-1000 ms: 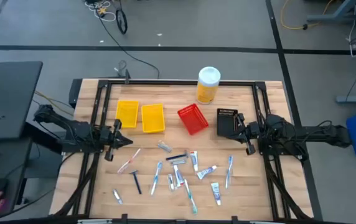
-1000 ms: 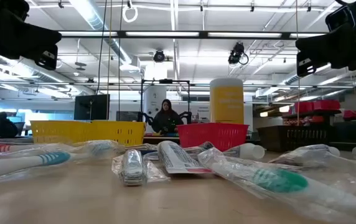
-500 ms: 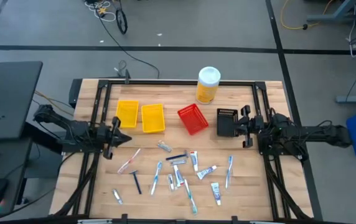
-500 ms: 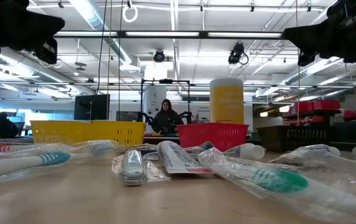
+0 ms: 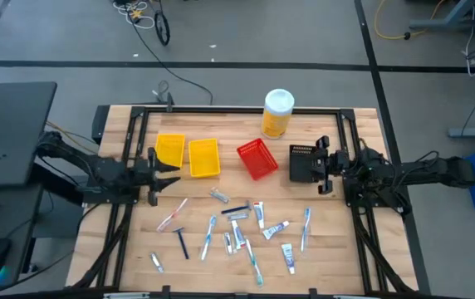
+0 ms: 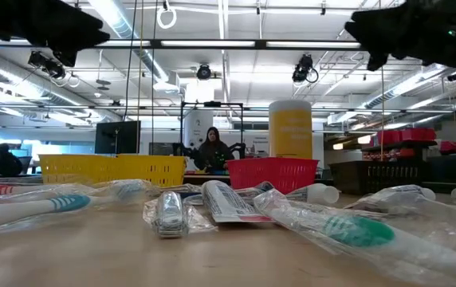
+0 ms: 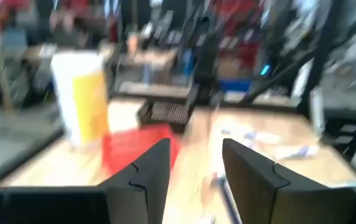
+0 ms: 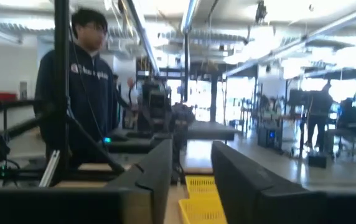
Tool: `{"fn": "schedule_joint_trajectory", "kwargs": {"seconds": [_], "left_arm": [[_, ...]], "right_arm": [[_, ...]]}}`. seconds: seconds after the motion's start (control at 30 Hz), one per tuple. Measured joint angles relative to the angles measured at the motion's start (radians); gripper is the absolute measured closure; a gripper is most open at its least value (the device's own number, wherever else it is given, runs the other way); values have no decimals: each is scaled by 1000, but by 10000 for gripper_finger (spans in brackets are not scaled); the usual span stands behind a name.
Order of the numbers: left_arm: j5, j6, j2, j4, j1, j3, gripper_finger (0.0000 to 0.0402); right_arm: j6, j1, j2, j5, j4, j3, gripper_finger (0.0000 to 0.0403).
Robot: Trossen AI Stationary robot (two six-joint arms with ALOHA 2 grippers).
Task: Pick & Place Travel size toiletries
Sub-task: Put the red toothbrush into the left yellow bin
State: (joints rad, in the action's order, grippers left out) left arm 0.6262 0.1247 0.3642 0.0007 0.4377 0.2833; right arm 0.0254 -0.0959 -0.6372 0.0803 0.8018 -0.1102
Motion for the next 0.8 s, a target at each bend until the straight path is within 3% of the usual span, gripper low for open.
{"fn": "schedule_joint_trajectory", "kwargs": {"seconds": [0.17,0.27,0.67,0.8], "left_arm": [[4,327,154,-381,0,193,242],[-53,477,244,-551,0,265,247],[-328,872,574,-669,0,287,250],[-370,891,671,-689,1,287,250]], "right_arm": [[55,0,-167,0,-90,-145,237],[66,0,-252,0,-114,-199,231],[62,-3,-450,-3,-57,-247,204],[84,-3,-468,-76,-57,-247,200]]}}
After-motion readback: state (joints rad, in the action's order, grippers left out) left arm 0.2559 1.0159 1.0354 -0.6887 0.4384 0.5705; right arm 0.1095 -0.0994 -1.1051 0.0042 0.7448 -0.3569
